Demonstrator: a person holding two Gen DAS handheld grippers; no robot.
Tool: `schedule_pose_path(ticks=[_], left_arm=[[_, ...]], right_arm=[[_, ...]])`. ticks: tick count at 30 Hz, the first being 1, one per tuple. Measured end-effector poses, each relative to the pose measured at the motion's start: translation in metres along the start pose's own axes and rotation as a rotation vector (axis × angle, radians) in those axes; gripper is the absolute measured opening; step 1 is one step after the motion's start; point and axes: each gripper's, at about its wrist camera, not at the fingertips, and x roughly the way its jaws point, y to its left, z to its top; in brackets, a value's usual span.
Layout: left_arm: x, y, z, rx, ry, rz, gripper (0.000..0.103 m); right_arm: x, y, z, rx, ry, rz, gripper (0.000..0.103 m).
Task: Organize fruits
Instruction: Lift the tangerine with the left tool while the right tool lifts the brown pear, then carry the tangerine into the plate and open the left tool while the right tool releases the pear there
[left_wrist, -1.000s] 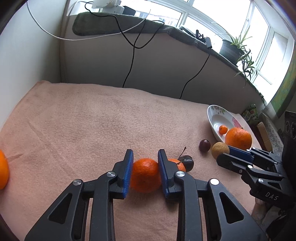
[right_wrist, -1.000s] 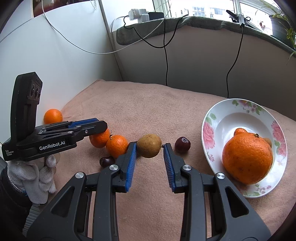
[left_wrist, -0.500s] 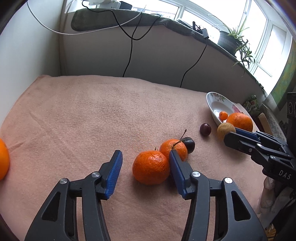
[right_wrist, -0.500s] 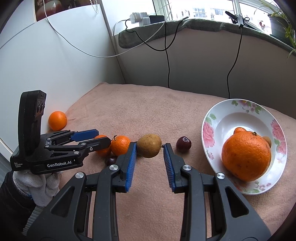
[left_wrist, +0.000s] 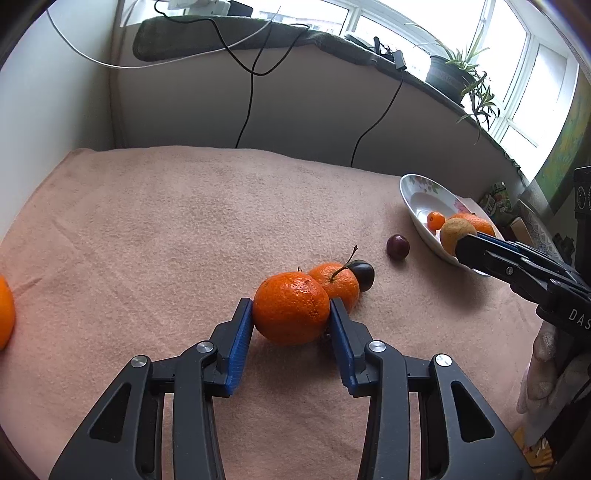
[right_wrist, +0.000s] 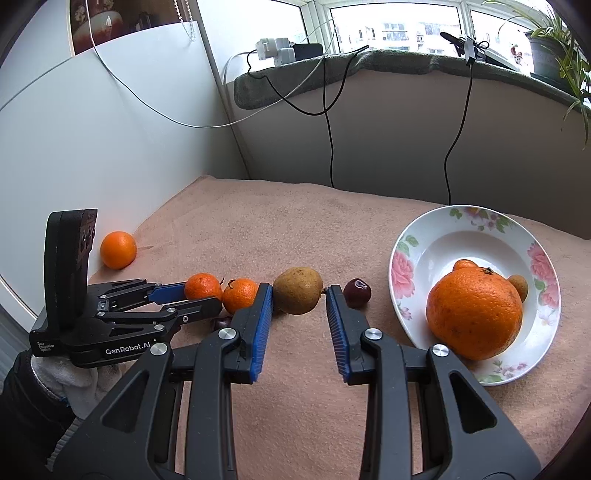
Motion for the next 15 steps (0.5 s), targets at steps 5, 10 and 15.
schedule_pose_path(ticks=[5, 10, 15], left_arm=[[-0.003, -0.011, 0.014, 0.009, -0.030, -0.025, 0.040], [0.002, -0.028, 0.031, 0.032, -0.050, -0.052, 0.039], [0.018, -0.047, 0.045, 0.058, -0.050, -0.080, 0.040]], right_arm=[[-0.013, -0.009, 0.004, 0.014, -0.026, -0.016, 0.031], [-0.028, -0.028, 0.004, 0.044, -0.050, -0.041, 0.031], [-0.044, -0.052, 0.002, 0.080, -0.066, -0.081, 0.031]])
